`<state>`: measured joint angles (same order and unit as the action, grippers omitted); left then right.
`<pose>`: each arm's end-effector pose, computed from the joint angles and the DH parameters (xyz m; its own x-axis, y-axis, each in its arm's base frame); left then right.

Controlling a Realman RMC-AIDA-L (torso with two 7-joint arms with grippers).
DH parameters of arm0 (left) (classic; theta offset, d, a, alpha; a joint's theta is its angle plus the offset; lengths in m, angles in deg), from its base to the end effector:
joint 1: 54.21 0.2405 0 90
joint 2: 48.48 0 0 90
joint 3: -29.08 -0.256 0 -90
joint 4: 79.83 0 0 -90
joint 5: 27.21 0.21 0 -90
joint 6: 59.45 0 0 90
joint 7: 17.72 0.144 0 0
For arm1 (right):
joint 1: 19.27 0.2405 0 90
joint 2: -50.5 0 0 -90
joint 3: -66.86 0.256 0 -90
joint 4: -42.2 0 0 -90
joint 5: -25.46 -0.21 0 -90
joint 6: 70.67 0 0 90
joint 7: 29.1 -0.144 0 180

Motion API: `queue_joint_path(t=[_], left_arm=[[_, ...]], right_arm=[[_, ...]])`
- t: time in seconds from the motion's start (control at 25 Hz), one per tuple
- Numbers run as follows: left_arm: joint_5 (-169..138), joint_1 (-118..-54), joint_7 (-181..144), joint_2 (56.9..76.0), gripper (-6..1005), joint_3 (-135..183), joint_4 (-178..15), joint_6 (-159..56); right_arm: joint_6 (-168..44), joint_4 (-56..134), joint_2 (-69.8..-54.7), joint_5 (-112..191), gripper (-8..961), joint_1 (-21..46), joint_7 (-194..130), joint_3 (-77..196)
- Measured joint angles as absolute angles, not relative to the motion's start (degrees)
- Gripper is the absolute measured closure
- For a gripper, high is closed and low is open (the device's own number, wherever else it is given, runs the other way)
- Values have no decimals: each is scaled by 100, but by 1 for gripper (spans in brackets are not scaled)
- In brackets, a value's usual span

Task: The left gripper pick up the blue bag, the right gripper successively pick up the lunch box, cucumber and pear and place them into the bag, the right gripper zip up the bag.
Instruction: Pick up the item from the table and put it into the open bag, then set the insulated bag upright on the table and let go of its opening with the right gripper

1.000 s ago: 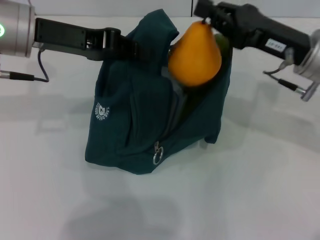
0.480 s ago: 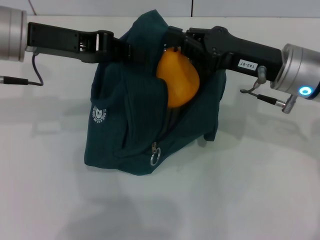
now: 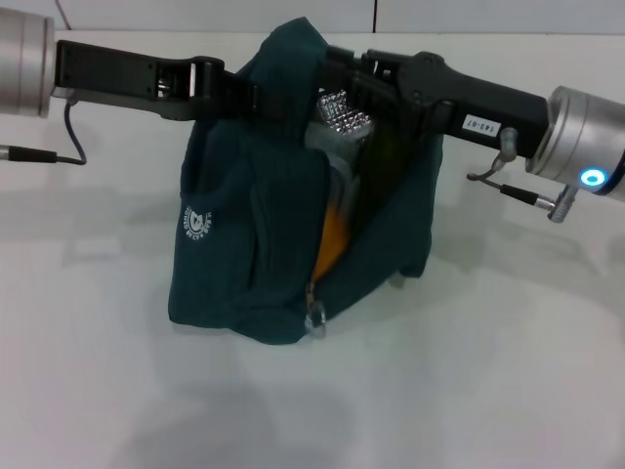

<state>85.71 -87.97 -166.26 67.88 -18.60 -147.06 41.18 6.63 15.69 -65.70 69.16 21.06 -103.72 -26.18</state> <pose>-0.1731 0.3527 0.0756 0.4235 0.8307 0.3612 0.8458 -0.5055 0.1707 0.1307 0.3646 -0.0444 0.5207 -0.2827 -0.8056 -0.3720 -0.9244 0.0839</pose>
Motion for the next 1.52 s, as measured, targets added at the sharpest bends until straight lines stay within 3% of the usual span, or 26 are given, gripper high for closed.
queue_joint_path(t=[0.12,0.4,0.52,0.76,0.92,1.2,1.52], left_arm=[[8570,-8796,-16626,6788,954,-1856,-14706,4118],[8560,-8772,-16625,6776,954,-1855,-14706,4119],[8560,-8746,-16626,6769,954,-1850,-14710,4118],[8559,-8751,-16617,6753,954,-1846,-14710,4119],[8559,-8773,-16615,6738,954,-1846,-14709,4119],[8560,-8815,-16612,6736,954,-1846,-14706,4118],[8565,-8867,-16591,6774,954,-1874,-14706,4112]], right_arm=[[674,1569,-6569,6780,733,2053,-10370,-2631],[878,1544,-6548,6313,567,1817,-10400,-2582],[1116,1545,-6478,5707,496,1328,-10650,-2489],[1147,1971,-6381,5561,265,490,-11977,-1994],[1182,2681,-6359,5719,271,469,-12842,-2029],[1016,3150,-6562,6172,271,849,-13673,-2451],[612,3096,-6571,6133,287,1237,-14004,-2778]])
